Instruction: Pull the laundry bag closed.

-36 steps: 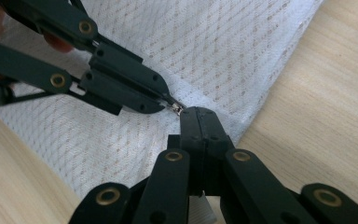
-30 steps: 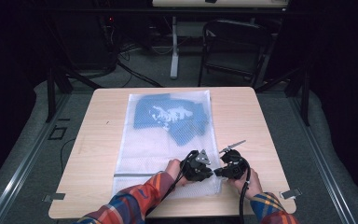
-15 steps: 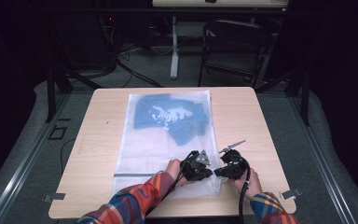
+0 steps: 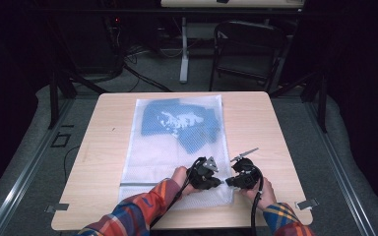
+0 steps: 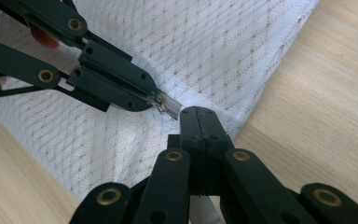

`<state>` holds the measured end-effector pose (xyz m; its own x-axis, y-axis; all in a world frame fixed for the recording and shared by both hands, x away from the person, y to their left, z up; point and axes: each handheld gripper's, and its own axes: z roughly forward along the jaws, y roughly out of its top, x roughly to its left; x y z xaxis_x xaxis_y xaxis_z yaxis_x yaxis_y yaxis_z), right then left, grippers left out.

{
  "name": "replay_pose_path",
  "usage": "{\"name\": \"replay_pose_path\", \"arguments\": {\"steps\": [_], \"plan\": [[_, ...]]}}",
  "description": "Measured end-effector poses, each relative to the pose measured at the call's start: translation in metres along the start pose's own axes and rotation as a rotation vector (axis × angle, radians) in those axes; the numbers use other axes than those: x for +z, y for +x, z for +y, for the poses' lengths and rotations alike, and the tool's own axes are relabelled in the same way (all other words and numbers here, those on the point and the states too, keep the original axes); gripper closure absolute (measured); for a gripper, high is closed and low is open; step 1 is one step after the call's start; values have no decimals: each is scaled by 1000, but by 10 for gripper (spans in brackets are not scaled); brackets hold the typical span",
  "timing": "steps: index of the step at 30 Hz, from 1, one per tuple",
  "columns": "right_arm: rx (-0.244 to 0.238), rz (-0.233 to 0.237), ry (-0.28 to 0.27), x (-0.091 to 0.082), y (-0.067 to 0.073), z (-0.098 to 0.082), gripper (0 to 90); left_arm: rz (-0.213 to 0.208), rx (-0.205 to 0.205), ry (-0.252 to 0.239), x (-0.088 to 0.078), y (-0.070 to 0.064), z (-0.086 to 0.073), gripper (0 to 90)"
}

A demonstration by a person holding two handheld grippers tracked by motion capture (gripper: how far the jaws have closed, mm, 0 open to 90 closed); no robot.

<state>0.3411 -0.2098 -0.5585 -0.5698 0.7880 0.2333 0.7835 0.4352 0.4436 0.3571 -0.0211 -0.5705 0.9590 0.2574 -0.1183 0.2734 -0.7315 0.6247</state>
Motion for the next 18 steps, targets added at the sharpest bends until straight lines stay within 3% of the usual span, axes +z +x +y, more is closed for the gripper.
{"name": "replay_pose_path", "arguments": {"steps": [13,16,18], "plan": [[-25,-18,30,-2,1,2,900,-33,-33,4,-12,8,-13,867],[-7,-16,14,0,3,2,900,-33,-40,0,-12,8,-14,866],[-11,-17,45,-2,2,4,900,-35,-46,-1,-12,9,-14,866]]}}
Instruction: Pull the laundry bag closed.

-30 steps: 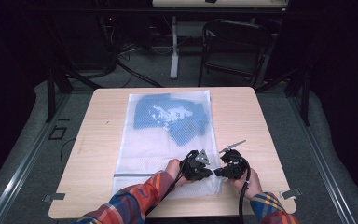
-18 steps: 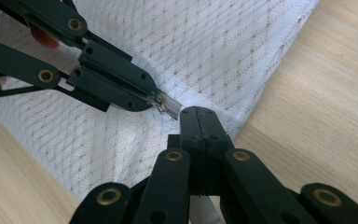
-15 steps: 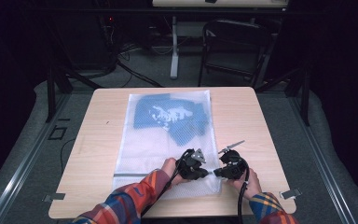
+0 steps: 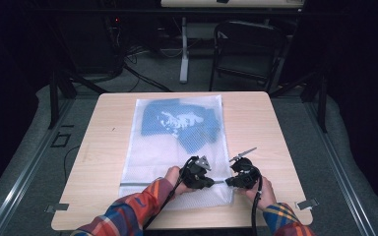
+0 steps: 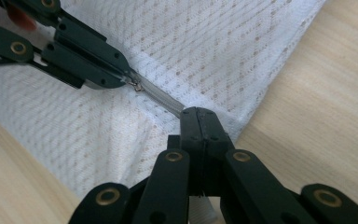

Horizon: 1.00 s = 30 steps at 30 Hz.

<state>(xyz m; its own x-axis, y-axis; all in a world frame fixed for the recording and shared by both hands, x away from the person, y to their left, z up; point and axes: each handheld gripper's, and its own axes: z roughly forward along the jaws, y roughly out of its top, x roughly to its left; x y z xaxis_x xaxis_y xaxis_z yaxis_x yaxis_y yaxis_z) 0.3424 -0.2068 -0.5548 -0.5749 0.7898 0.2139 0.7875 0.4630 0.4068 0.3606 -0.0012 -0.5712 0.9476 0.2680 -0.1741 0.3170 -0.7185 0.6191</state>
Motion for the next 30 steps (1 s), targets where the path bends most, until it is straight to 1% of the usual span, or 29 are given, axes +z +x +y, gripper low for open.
{"name": "replay_pose_path", "arguments": {"steps": [1,3,4,6,7,8,9,10,11,12,13,14,16,17,18,22,23,26,29,30], "plan": [[26,19,-15,1,1,1,900,-1,-2,0,0,0,0,866],[16,34,-9,0,3,3,900,-1,-2,-1,0,0,0,866],[23,39,-8,1,5,5,900,-1,-2,-1,0,0,0,866],[15,29,-20,2,10,8,900,8,-2,7,0,0,0,866],[15,29,-20,2,10,8,900,8,-2,7,0,0,0,866],[24,47,-40,3,11,11,900,9,-3,7,0,0,0,865],[16,51,-28,3,11,13,900,8,-4,6,0,0,0,866],[39,57,-38,7,13,14,900,8,-4,7,0,0,0,866],[13,42,-8,8,11,15,900,8,-5,6,0,0,0,865],[36,57,-10,11,13,15,900,8,-4,7,0,0,0,865],[33,56,-8,12,12,16,900,0,-5,-2,0,0,0,866],[43,55,-8,14,12,16,900,1,-4,-2,0,0,0,865],[38,58,4,14,11,16,900,4,-1,-1,0,-1,0,865],[36,58,3,14,11,16,900,6,0,0,0,-1,0,866],[36,59,4,14,12,16,900,18,4,12,0,-1,1,866],[38,58,2,14,9,16,900,10,3,5,0,-2,1,866],[28,60,3,14,8,15,900,11,2,8,0,-2,1,866],[23,58,4,14,8,15,900,14,2,10,0,-3,1,867],[17,58,4,14,8,15,900,13,5,15,0,-3,1,867],[22,57,3,14,8,15,900,21,8,27,-2,-2,1,867]]}}
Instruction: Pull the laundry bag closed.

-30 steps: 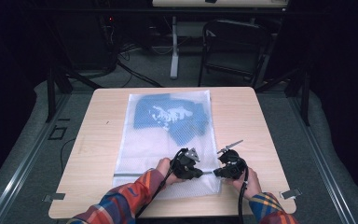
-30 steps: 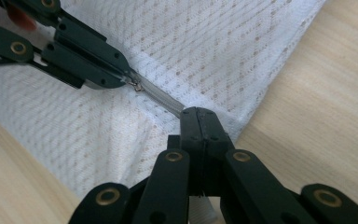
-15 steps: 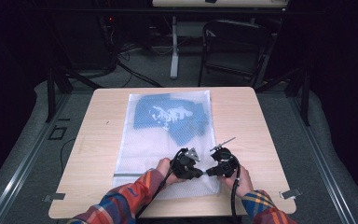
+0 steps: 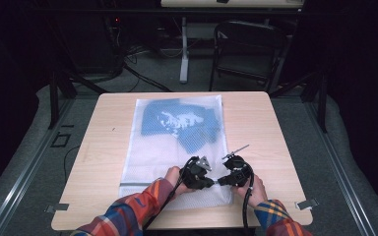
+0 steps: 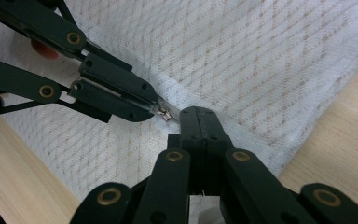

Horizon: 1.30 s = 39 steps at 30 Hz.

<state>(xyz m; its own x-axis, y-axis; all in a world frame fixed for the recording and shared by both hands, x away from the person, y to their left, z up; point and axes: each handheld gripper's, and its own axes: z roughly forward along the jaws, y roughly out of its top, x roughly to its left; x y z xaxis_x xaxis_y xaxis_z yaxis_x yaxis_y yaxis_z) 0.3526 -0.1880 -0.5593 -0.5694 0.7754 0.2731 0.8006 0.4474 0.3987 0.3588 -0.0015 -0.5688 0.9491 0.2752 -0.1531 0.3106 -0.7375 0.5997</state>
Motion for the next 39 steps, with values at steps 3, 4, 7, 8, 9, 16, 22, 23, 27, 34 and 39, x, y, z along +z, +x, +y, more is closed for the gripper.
{"name": "replay_pose_path", "arguments": {"steps": [3,4,7,8,9,16,22,23,27,34,39], "plan": [[2,-3,-3,0,0,0,900,3,-3,5,-1,1,0,867],[1,-4,-2,0,0,0,900,4,-3,7,-2,1,-1,867],[-4,-2,2,0,-1,0,900,-3,-10,8,-3,2,-2,867],[1,-3,-3,0,-1,0,900,-8,-11,12,-3,3,-2,867],[-1,-4,-2,0,0,0,900,-5,-13,12,-4,3,-3,867],[-8,-2,7,-1,1,0,900,-11,-31,7,-7,5,-7,867],[-8,-6,18,-2,1,0,900,-7,-20,20,-8,5,-7,867],[-1,-5,10,-1,2,0,900,-18,-24,13,-9,5,-8,867],[-4,-11,8,-1,2,0,900,-5,-22,20,-12,6,-11,867],[6,-10,5,0,4,0,900,-10,-40,12,-17,10,-18,867],[10,-3,-1,0,4,0,900,-1,-30,32,-18,8,-17,867]]}}
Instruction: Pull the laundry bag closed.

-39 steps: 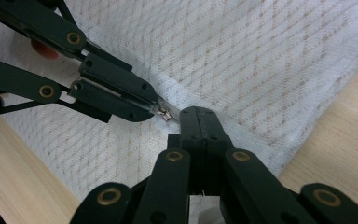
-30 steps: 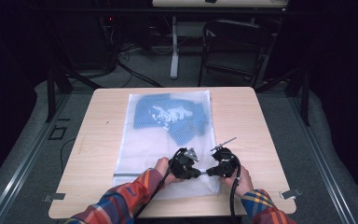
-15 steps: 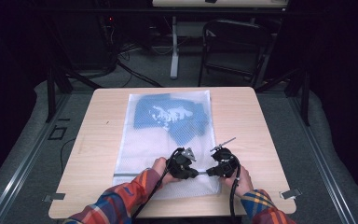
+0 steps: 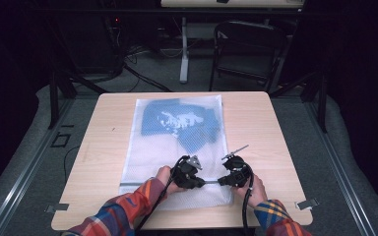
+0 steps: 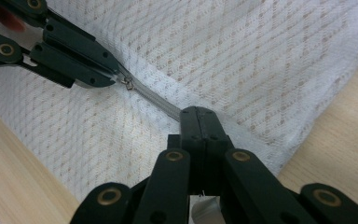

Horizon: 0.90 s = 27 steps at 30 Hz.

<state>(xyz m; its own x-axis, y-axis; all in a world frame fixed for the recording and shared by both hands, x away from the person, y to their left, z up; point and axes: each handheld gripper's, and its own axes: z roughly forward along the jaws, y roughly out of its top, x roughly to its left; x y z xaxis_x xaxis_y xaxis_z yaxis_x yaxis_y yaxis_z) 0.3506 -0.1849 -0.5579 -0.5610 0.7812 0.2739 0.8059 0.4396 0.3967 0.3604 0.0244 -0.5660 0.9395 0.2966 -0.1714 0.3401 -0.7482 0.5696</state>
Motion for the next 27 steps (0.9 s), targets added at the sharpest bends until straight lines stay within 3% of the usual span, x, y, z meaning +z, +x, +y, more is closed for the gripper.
{"name": "replay_pose_path", "arguments": {"steps": [27], "plan": [[-8,-2,16,-1,0,1,900,10,-32,17,-17,10,-19,866]]}}
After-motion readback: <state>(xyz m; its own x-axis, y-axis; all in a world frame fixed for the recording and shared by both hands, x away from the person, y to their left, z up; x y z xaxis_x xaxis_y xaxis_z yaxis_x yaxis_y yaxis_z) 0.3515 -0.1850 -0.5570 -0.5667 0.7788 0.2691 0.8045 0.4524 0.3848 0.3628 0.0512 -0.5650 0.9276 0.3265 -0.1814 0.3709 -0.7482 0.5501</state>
